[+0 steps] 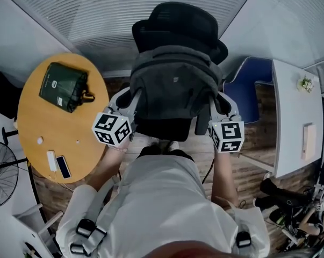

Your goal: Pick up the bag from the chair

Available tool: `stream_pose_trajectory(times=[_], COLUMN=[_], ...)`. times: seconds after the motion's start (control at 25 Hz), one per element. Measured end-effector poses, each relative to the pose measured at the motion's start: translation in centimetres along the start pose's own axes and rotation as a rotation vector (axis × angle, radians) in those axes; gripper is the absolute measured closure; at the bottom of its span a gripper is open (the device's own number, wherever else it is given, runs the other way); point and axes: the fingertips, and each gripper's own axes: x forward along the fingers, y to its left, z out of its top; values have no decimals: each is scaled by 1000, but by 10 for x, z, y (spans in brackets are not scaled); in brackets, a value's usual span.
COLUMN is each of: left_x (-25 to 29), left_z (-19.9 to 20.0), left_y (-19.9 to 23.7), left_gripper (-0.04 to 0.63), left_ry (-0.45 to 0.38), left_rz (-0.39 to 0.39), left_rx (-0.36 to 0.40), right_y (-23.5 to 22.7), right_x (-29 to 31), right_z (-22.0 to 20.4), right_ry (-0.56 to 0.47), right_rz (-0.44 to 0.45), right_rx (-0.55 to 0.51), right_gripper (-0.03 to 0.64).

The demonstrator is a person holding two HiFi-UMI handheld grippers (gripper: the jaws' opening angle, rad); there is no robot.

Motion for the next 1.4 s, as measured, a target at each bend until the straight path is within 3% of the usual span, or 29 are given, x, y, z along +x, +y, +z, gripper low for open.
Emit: stream_pose_trajectory(times=[0.6,1.4], left_x=[-37,-57], left_z=[45,64], left_y=[-26,-37], left_gripper=[545,545], left_ry=[-58,-94], left_rz=[-14,-17], left_rx=[30,30], right_y=[10,17], right_x=[-41,-66], right_z=[41,65], right_ry=[-47,-83], right_rz=[7,25], right_rx=[-22,-45], right_gripper=[572,571])
